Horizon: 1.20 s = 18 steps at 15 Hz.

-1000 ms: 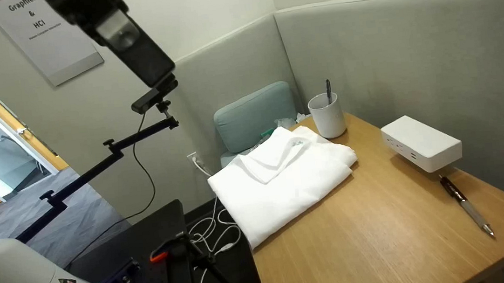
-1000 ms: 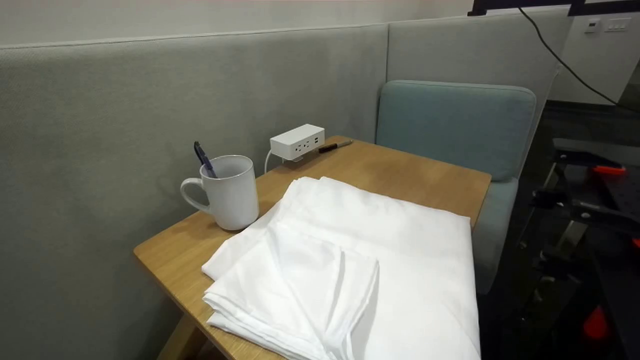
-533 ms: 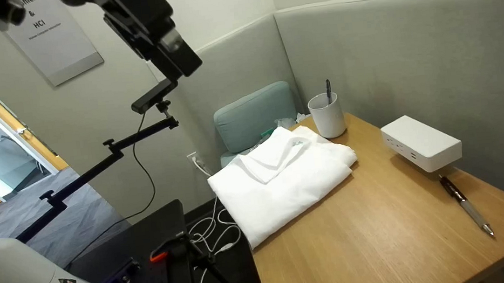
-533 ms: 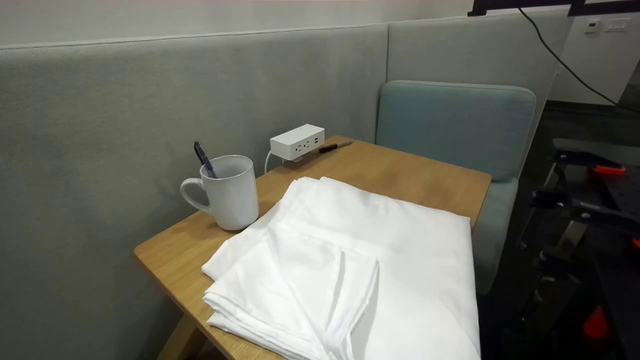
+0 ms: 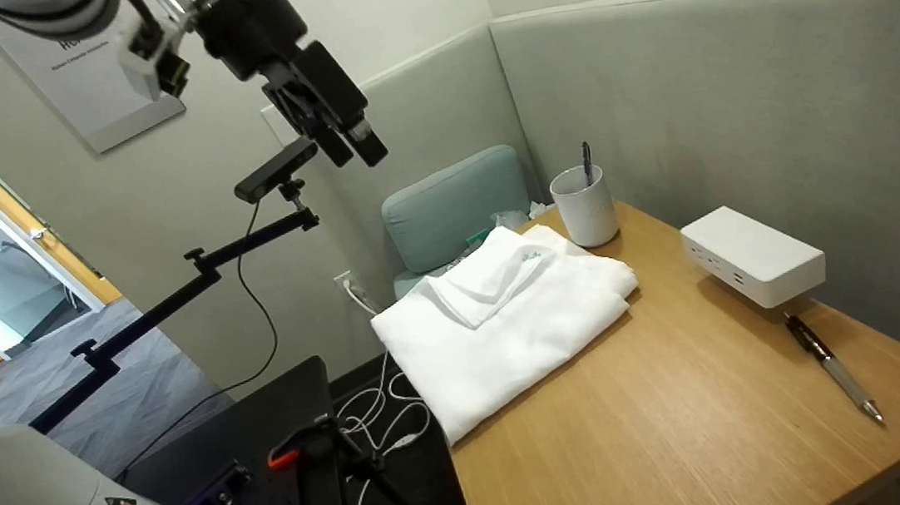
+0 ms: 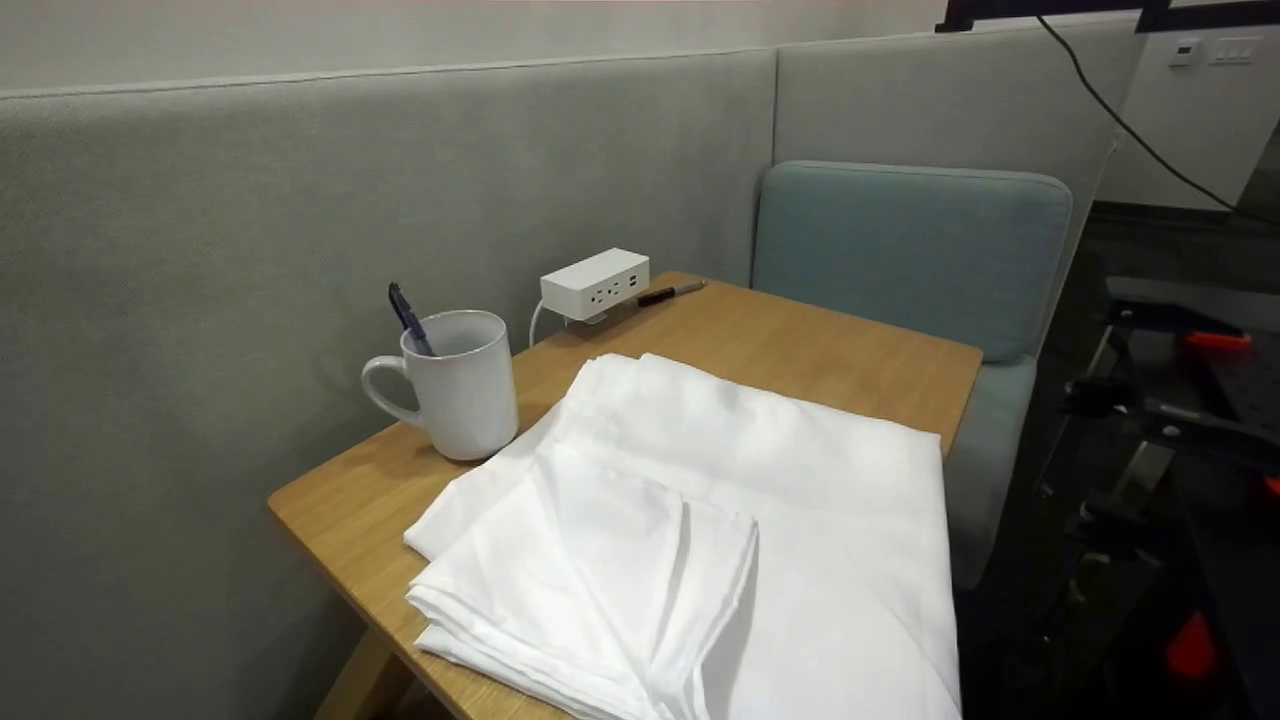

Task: Unfold the pillow case

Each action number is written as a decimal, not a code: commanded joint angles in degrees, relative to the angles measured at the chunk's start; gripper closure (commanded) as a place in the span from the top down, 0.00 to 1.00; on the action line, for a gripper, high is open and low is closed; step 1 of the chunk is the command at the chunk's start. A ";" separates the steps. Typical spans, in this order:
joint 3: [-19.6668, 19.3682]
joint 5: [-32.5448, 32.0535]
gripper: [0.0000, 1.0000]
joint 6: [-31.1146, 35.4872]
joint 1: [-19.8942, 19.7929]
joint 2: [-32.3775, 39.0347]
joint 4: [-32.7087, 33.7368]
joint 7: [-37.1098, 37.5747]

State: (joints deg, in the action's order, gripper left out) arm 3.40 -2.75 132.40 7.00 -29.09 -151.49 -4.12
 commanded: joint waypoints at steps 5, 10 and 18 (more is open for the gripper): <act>9.78 -2.68 1.00 10.21 1.25 16.23 2.93 11.23; 9.82 -3.75 1.00 11.50 1.74 17.55 2.28 11.45; 11.45 -4.39 1.00 16.22 1.76 24.69 4.25 19.88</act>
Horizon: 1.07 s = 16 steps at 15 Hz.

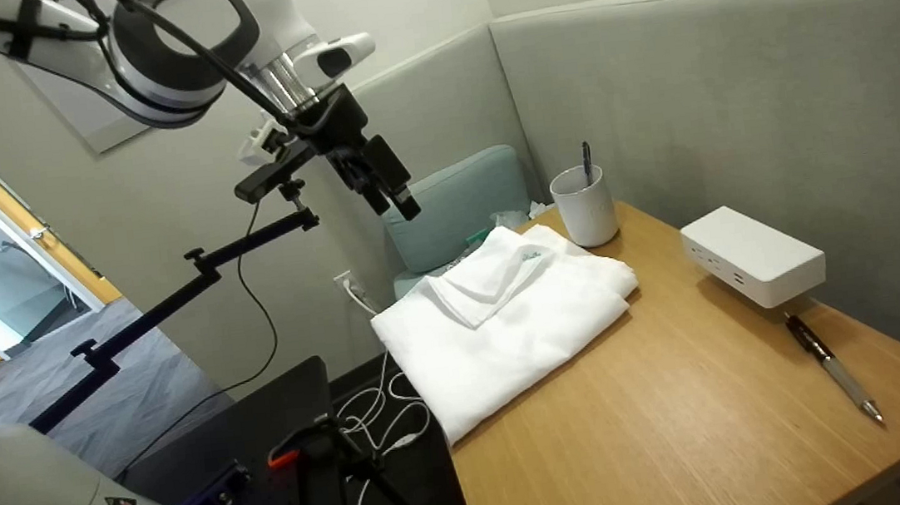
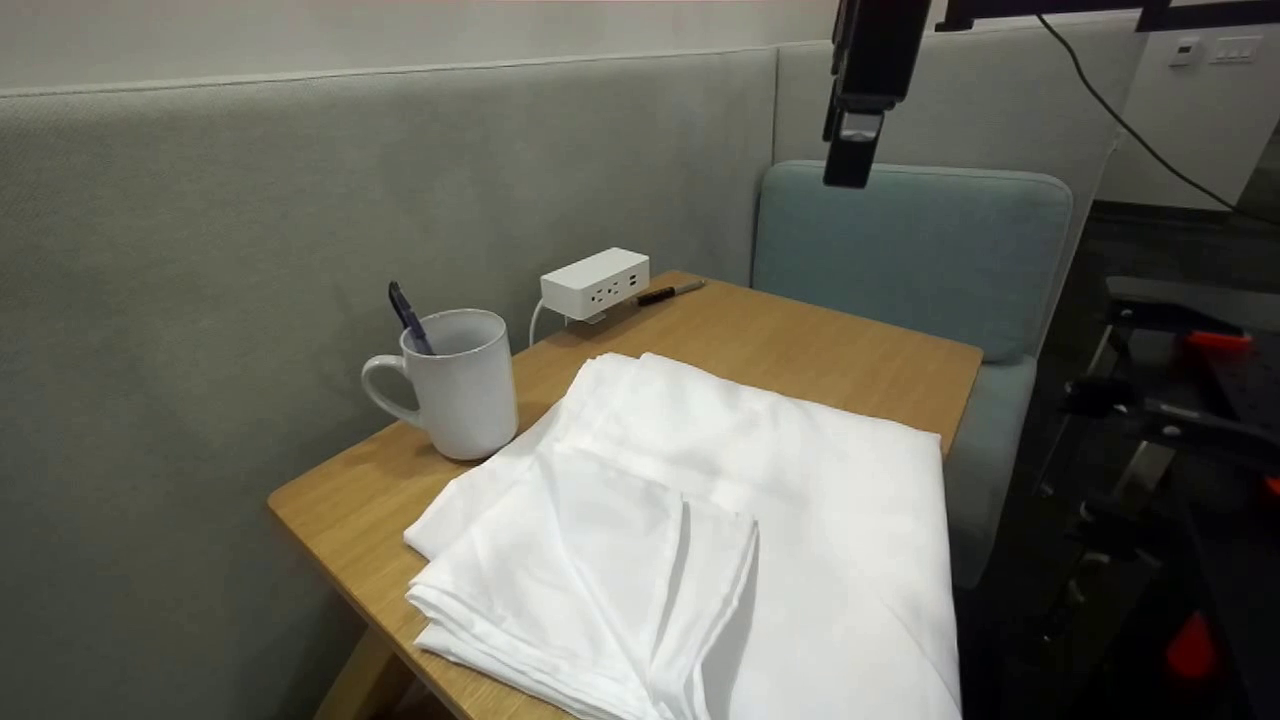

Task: Unfold the pillow case

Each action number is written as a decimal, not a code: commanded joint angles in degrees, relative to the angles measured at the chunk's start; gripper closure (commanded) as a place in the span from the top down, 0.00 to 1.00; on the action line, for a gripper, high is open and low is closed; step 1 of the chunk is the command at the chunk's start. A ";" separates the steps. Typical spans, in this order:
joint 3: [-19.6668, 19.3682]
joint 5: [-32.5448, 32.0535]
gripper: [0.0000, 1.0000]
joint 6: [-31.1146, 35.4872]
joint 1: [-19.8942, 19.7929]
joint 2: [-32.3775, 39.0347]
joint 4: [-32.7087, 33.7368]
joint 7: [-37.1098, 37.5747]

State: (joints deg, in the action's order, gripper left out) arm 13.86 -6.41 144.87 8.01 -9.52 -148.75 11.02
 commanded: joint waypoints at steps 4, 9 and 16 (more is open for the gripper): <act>1.96 0.36 1.00 14.44 3.09 13.05 2.33 9.21; 2.84 9.92 1.00 23.54 6.45 25.96 6.95 5.35; -0.36 13.00 1.00 21.97 12.64 40.95 19.27 8.53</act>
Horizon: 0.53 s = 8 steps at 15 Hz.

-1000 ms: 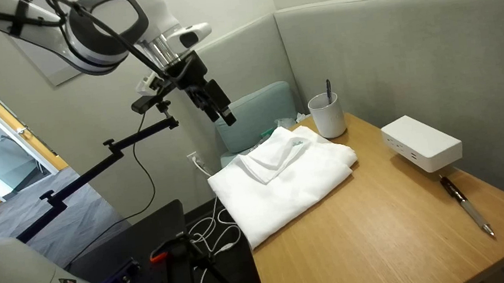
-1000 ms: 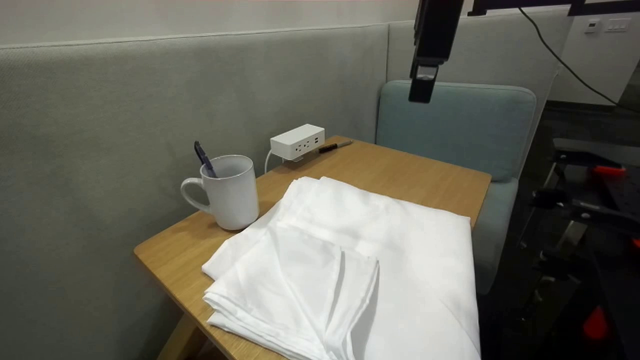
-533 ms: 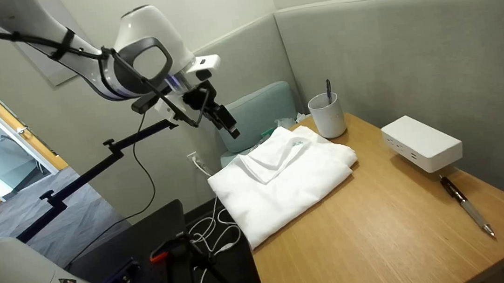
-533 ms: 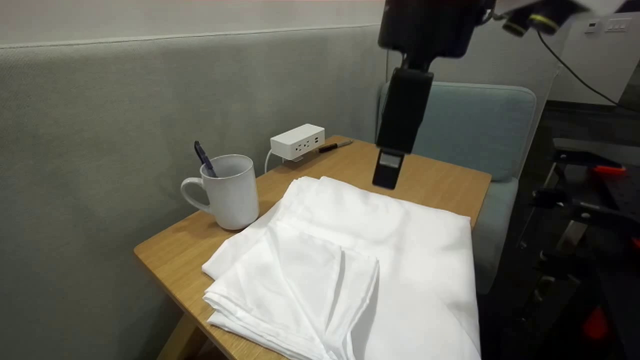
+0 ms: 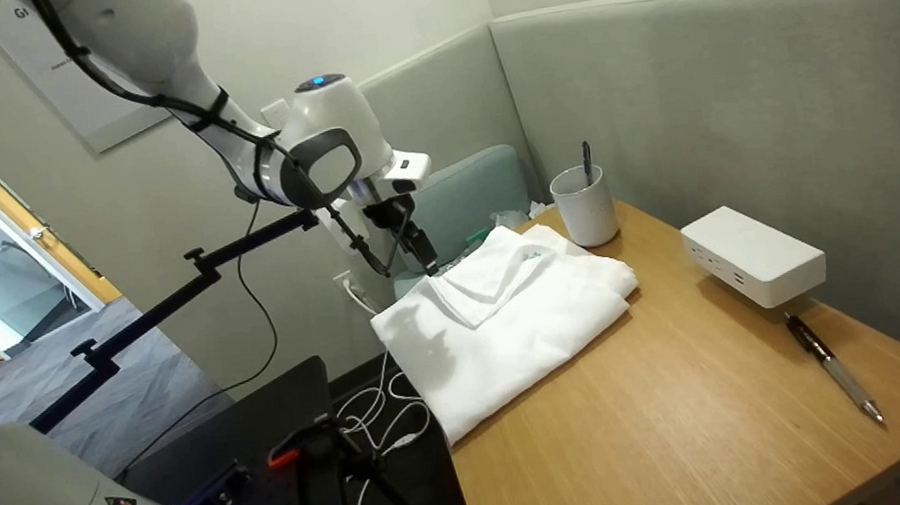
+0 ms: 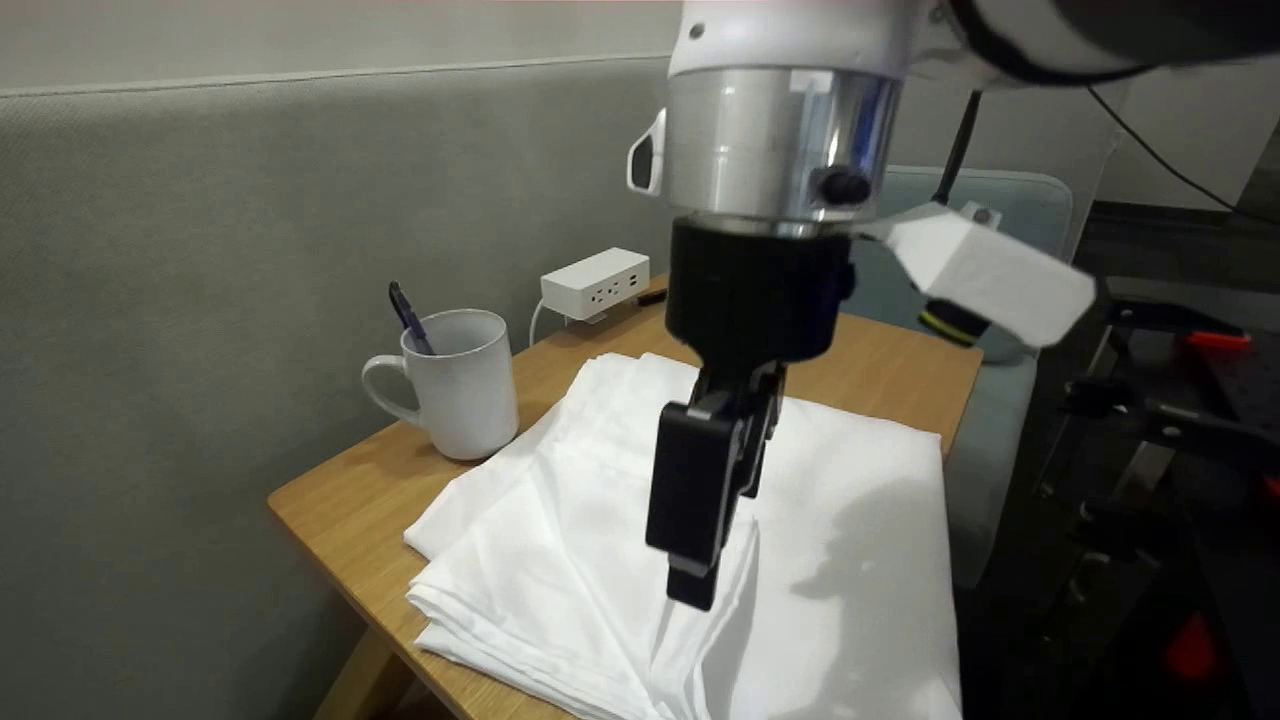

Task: Unfold the pillow case

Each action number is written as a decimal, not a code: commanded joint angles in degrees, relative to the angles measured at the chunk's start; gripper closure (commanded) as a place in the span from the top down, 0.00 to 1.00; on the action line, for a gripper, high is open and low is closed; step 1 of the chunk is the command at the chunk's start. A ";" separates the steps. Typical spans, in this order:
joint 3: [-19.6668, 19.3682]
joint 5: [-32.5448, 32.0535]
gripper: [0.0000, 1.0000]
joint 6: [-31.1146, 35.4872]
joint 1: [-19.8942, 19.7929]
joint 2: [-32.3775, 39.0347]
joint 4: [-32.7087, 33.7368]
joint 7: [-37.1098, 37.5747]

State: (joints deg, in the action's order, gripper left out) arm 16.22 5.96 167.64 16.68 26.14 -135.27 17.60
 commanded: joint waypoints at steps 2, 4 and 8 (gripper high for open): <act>-4.97 0.21 1.00 -0.91 7.09 8.68 9.22 3.39; -7.09 -0.02 1.00 -1.18 10.12 11.61 12.30 4.71; -9.72 0.24 1.00 -2.02 14.35 15.39 16.09 6.85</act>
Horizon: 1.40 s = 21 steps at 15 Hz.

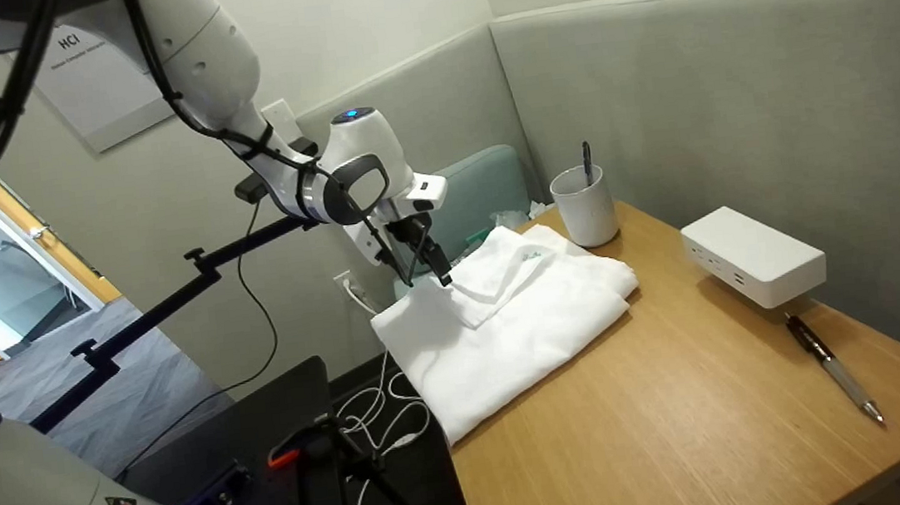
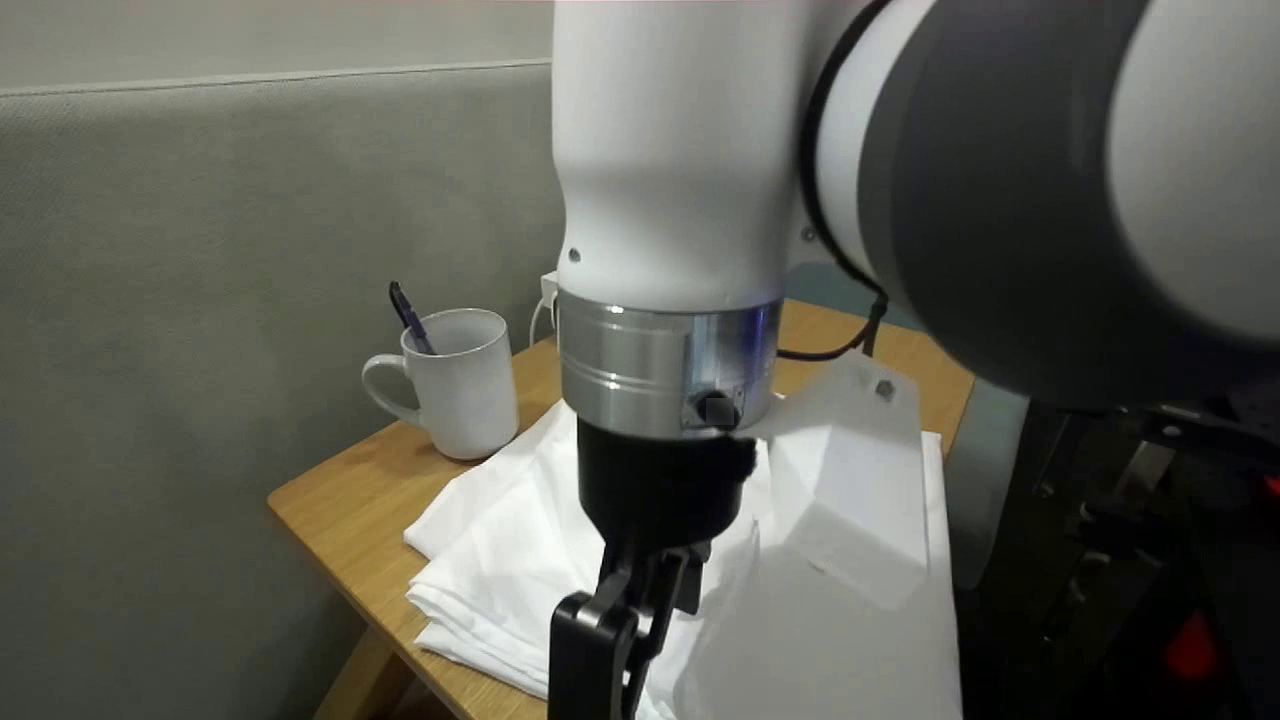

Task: Unfold the pillow case

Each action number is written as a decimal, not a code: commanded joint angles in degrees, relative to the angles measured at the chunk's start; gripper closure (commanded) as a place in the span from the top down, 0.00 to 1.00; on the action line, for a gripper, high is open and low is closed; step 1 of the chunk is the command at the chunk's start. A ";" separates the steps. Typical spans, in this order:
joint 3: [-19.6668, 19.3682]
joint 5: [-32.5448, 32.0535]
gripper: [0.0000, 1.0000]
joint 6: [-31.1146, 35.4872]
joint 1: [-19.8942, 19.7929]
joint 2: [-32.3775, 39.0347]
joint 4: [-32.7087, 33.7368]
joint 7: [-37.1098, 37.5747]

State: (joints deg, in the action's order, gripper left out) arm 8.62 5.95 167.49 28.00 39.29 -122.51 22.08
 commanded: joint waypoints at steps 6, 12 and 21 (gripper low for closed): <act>-5.71 0.41 0.49 -0.99 6.98 3.24 4.27 4.93; -6.82 0.51 0.05 -1.05 7.42 2.73 4.56 4.81; -3.76 0.13 0.01 -1.19 4.02 -5.27 -1.70 0.52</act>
State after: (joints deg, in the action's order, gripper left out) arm 3.22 5.95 167.39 33.89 41.36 -118.50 24.64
